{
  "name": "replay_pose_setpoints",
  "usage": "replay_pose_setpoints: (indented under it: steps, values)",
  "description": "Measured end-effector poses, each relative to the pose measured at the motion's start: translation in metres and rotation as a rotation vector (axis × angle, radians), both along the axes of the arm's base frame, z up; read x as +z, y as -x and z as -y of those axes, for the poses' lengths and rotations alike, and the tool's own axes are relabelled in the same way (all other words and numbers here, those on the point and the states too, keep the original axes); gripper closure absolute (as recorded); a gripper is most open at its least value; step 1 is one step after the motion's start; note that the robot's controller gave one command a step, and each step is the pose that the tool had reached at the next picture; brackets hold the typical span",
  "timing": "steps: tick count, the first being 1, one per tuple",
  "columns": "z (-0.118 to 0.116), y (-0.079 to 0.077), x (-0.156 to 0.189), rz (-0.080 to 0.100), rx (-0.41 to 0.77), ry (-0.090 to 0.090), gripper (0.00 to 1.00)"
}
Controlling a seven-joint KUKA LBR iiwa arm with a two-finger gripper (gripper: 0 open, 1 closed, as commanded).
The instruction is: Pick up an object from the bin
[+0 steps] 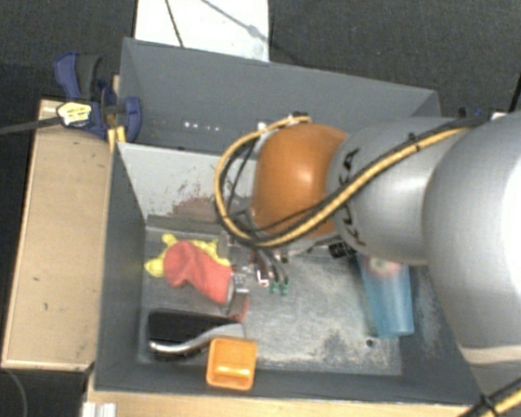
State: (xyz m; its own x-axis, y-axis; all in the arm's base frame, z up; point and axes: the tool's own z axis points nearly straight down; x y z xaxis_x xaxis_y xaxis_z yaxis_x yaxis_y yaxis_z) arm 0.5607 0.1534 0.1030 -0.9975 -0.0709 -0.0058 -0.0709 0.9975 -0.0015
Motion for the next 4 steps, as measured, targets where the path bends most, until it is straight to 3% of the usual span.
replay_pose_setpoints:
  steps: [1, 2, 3, 4]
  values:
    - [-0.023, -0.014, -0.032, -0.002, -0.024, -0.003, 1.0]
    - [-0.023, -0.014, -0.032, -0.002, -0.024, -0.003, 1.0]
    - [-0.036, -0.004, 0.014, -0.01, -0.01, 0.0, 1.0]
    - [-0.02, -0.024, 0.074, -0.005, -0.007, -0.003, 1.0]
